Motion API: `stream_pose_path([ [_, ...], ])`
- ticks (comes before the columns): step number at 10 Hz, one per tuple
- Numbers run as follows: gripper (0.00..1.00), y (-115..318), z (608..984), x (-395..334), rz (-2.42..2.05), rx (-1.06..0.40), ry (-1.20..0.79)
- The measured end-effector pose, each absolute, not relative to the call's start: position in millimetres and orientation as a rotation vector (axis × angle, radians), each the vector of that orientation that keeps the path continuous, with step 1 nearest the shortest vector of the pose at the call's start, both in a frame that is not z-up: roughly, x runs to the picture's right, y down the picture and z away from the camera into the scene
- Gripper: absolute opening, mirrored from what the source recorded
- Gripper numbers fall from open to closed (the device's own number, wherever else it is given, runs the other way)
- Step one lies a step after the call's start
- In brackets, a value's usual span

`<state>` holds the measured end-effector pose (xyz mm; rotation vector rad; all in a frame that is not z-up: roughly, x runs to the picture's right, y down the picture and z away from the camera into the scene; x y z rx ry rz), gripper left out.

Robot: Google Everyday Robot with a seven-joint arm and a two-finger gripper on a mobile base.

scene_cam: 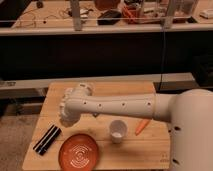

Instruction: Push the eraser across the table

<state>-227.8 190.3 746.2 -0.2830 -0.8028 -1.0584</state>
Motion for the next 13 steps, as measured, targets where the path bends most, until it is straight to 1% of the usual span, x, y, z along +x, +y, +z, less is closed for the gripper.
stream_pose_path([
  [8, 0.01, 231.2, 727.1, -288.1, -1.188, -0.309, -0.872],
  [13, 0.01, 257.7, 729.9, -318.8, -1.282, -0.348, -0.849],
])
